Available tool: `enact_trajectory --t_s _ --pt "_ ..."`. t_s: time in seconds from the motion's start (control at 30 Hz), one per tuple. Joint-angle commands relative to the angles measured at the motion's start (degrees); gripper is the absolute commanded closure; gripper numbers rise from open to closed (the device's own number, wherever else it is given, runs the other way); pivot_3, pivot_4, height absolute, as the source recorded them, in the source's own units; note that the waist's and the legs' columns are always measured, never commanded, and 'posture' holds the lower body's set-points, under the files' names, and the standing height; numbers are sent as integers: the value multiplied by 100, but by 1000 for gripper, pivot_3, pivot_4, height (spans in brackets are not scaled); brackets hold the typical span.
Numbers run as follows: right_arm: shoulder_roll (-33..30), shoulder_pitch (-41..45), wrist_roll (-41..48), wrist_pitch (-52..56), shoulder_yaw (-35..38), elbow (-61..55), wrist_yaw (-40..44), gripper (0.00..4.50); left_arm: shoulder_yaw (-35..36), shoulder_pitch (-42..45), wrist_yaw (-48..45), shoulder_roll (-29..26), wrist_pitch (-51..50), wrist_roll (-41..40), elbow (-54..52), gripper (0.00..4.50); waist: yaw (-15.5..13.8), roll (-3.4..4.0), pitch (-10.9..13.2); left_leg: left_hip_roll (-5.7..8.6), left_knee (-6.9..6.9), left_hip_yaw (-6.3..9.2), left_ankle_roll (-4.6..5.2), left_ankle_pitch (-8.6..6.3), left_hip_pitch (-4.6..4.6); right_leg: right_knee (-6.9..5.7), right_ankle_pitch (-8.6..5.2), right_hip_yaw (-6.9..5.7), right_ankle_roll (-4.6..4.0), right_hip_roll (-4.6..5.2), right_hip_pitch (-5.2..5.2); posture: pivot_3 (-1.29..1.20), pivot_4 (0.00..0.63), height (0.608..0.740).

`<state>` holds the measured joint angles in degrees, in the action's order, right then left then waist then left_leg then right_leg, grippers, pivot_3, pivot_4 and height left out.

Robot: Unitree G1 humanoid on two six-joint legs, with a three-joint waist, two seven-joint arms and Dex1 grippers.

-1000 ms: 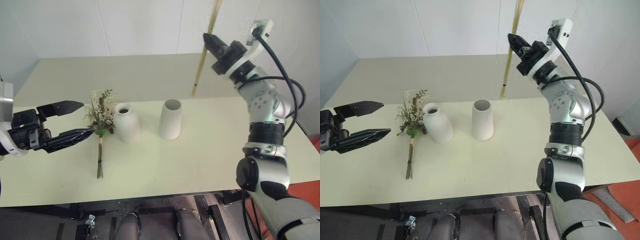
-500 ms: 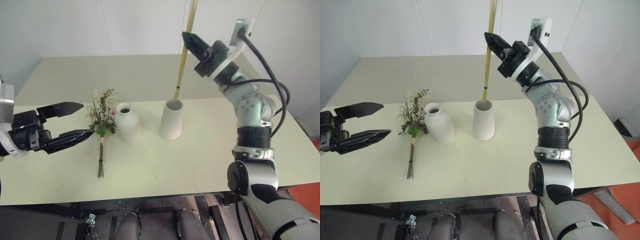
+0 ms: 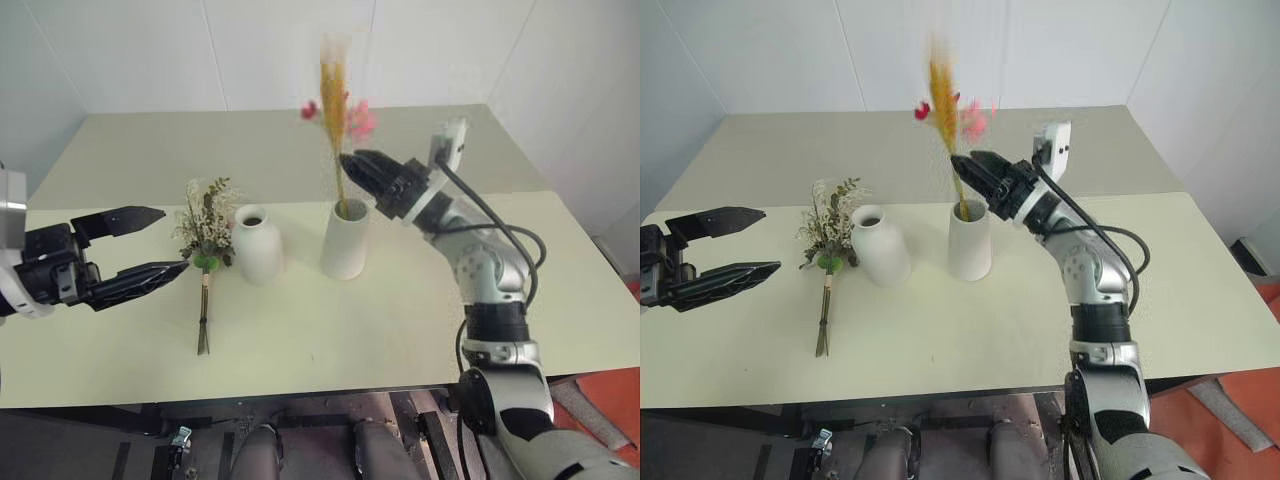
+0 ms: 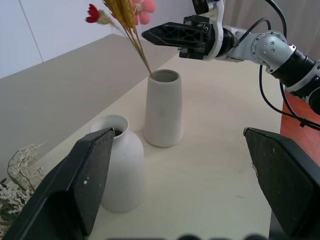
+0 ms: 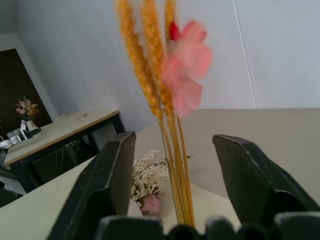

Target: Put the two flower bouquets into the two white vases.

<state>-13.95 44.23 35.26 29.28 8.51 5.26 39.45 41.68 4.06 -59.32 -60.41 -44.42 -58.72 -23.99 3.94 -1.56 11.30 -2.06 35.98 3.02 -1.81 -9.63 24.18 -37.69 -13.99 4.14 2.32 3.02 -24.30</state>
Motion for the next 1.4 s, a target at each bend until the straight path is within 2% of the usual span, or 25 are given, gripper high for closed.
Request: enact_trajectory --t_s 0.03,0.07,0.23,0.33,0.4,0.5,0.73,1.0,1.13,1.4 --pt "-220 -173 292 155 126 -666 104 262 183 -18 482 -2 -157 66 -8 0 0 0 0 0 0 0 0 0 -1 -1 -3 0 5 0 0 0 150 740" --pt "-284 -223 326 193 136 -737 129 20 163 -30 655 -17 -228 127 0 0 0 0 0 0 0 0 0 0 -1 -1 -12 0 20 0 0 0 150 740" --pt "-1424 -365 599 547 174 -979 1218 20 -322 120 2402 -381 -1747 375 66 0 -17 0 0 0 1 1 0 0 -2 0 -17 0 29 0 3 0 150 740" --pt "-2011 -281 653 576 135 -815 1900 20 -843 683 3063 -690 -2984 228 415 0 -23 -2 0 1 3 3 0 0 -3 2 -19 -1 32 0 6 0 150 740" --pt "-2379 -161 613 528 56 -637 2487 20 -1240 1354 3545 -585 -3836 276 768 0 -23 -2 0 2 3 3 0 0 -4 0 -20 -1 35 -1 6 0 150 740" --pt "-2694 44 545 440 -29 -330 3135 20 -1589 2059 4035 -151 -4560 528 1053 0 -5 -3 -1 4 4 3 0 0 -10 -2 -18 -1 38 -1 11 0 150 740" --pt "-3039 351 236 -84 -259 125 4245 20 -2571 3045 4828 781 -4808 916 1586 0 -25 -5 -1 7 5 8 0 0 -2 -3 -15 -1 35 -1 7 0 150 740" --pt "-3146 333 147 -301 -251 103 4662 20 -3443 3501 5127 1327 -4808 1427 1994 0 -47 -6 -2 15 10 10 -2 0 1 -2 -4 -1 27 5 8 0 150 740" --pt "-3191 276 212 -239 -183 -5 4657 0 -3550 3513 5117 1462 -4808 1687 2136 843 -42 -6 -2 15 10 9 -2 1 -1 -4 -4 0 27 5 8 0 150 740" --pt "-3235 160 178 -285 -181 -78 4635 0 -3499 3524 4901 1559 -4808 2022 2150 3493 -64 -6 -2 17 13 10 -2 1 0 -4 -3 -1 29 7 9 0 150 740"
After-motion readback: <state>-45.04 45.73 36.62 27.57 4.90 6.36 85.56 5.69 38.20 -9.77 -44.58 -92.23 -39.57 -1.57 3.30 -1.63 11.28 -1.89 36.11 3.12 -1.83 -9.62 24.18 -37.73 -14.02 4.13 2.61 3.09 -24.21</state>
